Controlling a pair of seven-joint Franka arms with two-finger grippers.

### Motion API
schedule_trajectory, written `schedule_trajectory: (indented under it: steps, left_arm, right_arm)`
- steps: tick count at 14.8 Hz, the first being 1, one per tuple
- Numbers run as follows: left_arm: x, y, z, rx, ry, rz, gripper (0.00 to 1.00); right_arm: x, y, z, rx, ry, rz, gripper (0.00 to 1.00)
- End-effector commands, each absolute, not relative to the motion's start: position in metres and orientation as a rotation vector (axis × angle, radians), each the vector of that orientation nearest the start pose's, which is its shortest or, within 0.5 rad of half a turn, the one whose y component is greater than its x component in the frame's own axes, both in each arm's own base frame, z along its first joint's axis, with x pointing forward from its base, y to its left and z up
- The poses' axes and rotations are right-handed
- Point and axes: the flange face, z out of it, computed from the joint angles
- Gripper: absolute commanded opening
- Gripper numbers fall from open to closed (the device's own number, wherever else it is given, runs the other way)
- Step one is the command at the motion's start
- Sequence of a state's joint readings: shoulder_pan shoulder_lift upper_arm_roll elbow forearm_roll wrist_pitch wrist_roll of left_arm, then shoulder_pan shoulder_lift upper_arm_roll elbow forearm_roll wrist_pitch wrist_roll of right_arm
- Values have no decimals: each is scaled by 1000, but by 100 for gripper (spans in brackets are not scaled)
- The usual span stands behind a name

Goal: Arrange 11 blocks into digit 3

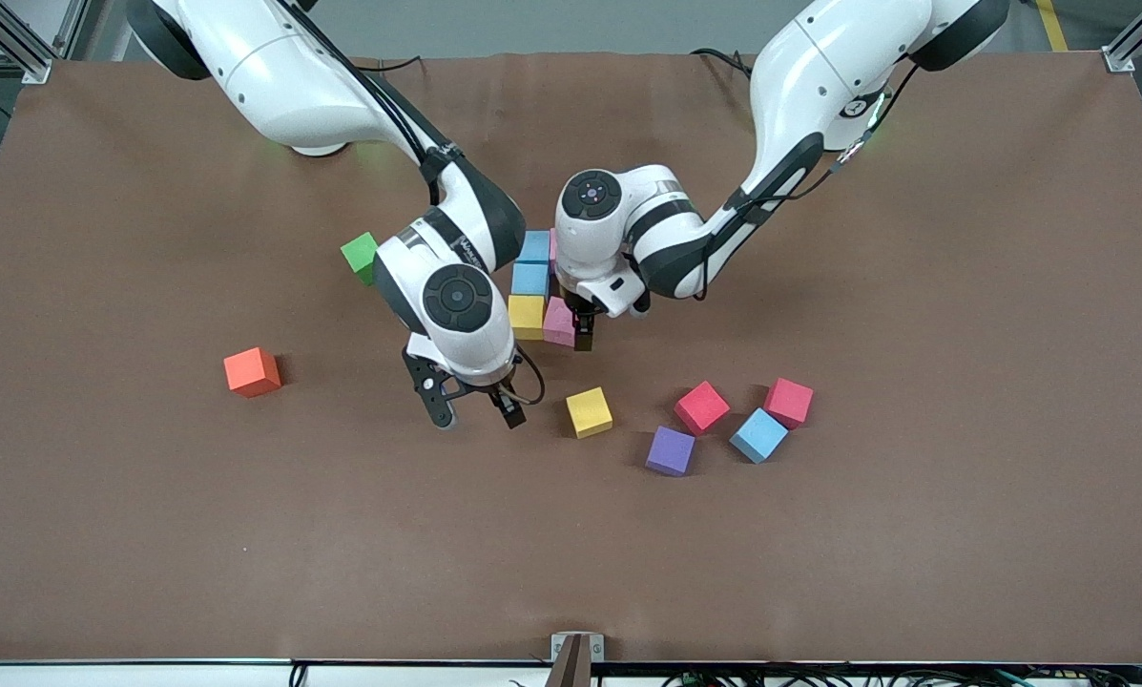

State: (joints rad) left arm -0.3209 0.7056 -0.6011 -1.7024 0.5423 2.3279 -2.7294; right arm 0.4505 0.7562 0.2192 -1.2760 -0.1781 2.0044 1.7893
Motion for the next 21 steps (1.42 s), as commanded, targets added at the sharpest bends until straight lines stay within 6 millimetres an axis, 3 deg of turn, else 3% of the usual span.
schedule_trajectory:
  steps: [1, 3, 6, 9, 12, 16, 21]
  left_arm:
    - [458, -482, 257, -2198, -2350, -45, 100]
    - [471, -471, 263, -2189, -2370, -53, 100]
    - [515, -428, 268, -2166, -2400, -66, 100]
    - [554, -399, 276, -2180, -2421, -76, 100]
    - [577, -394, 272, -2366, -2262, -69, 100]
    - [606, -395, 276, -2484, -2201, -77, 100]
    - [623, -376, 248, -2640, -1947, -139, 100]
  right_arm:
    - [615, 444, 302, -2638, 1711, -13, 100]
    - [609, 463, 300, -2611, 1725, -1, 100]
    - [600, 492, 288, -2545, 1787, 16, 100]
    - [595, 509, 273, -2504, 1821, 20, 100]
    - [590, 524, 261, -2463, 1811, 17, 100]
    - [592, 536, 241, -2450, 1807, 18, 100]
    - [599, 536, 245, -2402, 1781, 1, 100]
